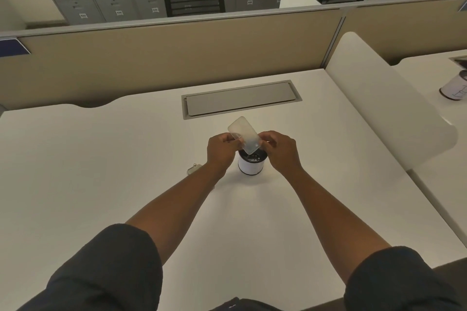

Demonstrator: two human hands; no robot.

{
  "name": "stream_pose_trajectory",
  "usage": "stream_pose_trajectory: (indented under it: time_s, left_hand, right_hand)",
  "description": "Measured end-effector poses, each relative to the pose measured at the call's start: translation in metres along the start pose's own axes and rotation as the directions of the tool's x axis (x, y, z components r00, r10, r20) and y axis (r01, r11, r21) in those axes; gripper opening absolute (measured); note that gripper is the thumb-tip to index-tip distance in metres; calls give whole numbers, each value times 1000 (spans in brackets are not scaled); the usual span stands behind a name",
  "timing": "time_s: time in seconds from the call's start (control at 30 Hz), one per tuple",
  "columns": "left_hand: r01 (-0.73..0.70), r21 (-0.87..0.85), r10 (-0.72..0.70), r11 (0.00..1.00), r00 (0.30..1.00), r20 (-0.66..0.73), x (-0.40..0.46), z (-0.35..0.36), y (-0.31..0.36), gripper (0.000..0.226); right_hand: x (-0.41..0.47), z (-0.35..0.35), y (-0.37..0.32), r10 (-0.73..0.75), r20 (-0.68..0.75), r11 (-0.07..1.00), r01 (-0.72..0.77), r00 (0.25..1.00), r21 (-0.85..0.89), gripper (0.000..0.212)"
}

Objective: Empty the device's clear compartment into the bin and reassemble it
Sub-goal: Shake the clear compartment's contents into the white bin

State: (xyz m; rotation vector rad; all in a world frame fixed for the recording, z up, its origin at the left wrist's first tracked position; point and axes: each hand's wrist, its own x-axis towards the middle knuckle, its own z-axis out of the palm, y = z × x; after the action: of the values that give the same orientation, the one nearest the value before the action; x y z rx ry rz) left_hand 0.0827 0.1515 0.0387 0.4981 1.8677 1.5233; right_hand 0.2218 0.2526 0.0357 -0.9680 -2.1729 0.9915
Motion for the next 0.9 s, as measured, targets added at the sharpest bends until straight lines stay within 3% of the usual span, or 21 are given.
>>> stream_pose_trajectory:
  time_s: [0.23,0.37,0.57,0.7,0.9]
  left_hand:
    - [75,-160,-66,984,996,61,-11,-24,-3,5]
    - [138,-321,-114,937,989,93,-13,-59,-4,13]
    - [230,-507,-217,831,972,86,-22,-111,-21,17]
    - [253,-568,-268,783,962,58,-31,-145,-42,19]
    - [305,-620,-364,723,931,33,-41,-184,-70,20]
  right_hand:
    - [-12,16,-23,40,1,999,-40,999,13,14]
    - [-20,39,-43,-8,89,1000,7,996,5,14]
    - [-29,91,-73,62,291,996,-79,955,46,16]
    - [-33,122,-81,89,390,996,-76,917,-49,13]
    - [-39,154,-77,140,375,959,-30,916,-282,18]
